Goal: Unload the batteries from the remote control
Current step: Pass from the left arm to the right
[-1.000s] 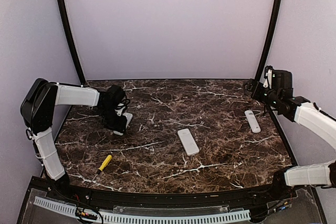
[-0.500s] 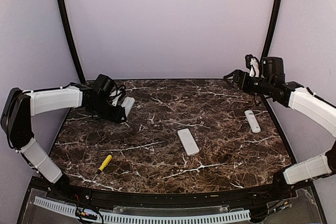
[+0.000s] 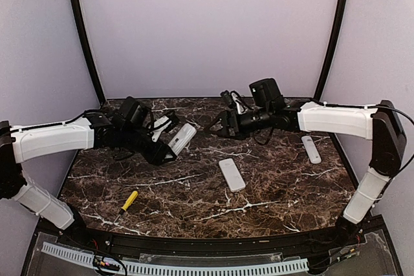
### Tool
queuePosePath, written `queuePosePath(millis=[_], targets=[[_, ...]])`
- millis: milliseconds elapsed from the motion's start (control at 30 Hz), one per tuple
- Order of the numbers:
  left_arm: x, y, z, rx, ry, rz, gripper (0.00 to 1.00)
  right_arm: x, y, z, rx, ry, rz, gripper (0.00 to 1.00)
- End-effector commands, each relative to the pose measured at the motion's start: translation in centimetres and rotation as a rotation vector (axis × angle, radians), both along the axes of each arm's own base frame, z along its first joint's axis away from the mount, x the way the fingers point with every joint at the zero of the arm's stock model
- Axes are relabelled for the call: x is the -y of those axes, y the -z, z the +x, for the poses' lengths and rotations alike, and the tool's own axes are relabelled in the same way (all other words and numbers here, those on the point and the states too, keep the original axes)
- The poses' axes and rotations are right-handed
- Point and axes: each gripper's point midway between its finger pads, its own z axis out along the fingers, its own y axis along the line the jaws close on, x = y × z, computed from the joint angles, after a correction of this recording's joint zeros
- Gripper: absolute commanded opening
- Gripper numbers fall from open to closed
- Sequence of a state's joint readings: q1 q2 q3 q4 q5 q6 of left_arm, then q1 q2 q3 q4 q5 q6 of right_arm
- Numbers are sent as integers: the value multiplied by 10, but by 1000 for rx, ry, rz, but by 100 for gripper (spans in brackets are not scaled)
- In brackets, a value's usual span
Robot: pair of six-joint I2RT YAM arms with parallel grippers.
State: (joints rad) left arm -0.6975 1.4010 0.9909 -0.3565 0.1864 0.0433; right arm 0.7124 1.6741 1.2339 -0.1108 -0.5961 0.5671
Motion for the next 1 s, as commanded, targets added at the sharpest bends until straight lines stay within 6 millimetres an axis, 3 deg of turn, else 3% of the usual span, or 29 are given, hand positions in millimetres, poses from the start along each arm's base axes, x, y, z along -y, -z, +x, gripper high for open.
queuePosePath(millis=[0,167,433,600,800,900,967], targets=[[8,-8,-10,61,65,18,30,-44,-19,-18,-42,-106,131,85],[14,-10,-17,77,91,24,30,-65,-10,-27,-105,-119,172,80],[19,-11,-23,87,108,31,30,-71,1,-19,-143,-83,167,60],[20,-11,-24,88,111,31,30,-72,12,-17,-172,-66,145,37],[21,-10,-26,87,121,35,30,-73,16,-16,-190,-57,156,18],[21,-11,-25,93,116,36,30,-72,18,-14,-199,-43,166,0],[21,-15,-24,99,106,26,38,-71,17,-14,-199,-36,180,0]])
